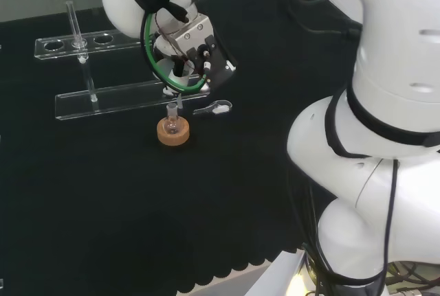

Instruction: Place the funnel on the round-bottom flask.

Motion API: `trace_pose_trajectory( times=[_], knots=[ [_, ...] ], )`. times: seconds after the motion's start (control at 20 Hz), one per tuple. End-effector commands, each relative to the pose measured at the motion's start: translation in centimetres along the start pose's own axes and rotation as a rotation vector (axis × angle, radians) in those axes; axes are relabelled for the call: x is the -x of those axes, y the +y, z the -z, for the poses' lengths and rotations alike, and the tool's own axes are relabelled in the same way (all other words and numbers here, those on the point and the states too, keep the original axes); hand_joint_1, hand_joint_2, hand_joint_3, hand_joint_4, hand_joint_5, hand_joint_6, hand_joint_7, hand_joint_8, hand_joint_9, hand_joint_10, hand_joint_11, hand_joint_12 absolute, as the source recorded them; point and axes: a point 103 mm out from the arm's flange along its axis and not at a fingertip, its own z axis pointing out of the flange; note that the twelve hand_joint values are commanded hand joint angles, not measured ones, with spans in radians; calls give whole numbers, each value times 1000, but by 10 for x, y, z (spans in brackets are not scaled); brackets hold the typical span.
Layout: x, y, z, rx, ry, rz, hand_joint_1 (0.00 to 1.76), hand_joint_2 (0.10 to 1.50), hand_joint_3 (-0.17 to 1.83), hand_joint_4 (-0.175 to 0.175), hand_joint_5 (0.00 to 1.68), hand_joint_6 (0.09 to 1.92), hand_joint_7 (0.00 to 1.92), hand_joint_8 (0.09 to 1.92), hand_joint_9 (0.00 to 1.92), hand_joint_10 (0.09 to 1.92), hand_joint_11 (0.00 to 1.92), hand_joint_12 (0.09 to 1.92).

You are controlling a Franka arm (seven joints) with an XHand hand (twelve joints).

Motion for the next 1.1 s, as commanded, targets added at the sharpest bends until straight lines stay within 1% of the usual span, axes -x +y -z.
trace_pose_trajectory(
  times=[0.05,0.55,0.75,1.1],
  knots=[
    [0,2,-8,-10,3,1,759,662,553,-72,447,197,376,862,681,734,316,1328],
    [-2,2,4,12,1,13,760,662,552,-72,448,196,375,861,682,733,316,1328],
    [-14,1,22,29,-11,25,760,662,552,-72,448,196,375,861,682,733,316,1328],
    [-19,2,29,45,-6,37,760,663,552,-72,448,196,375,860,682,732,317,1328]
  ],
)
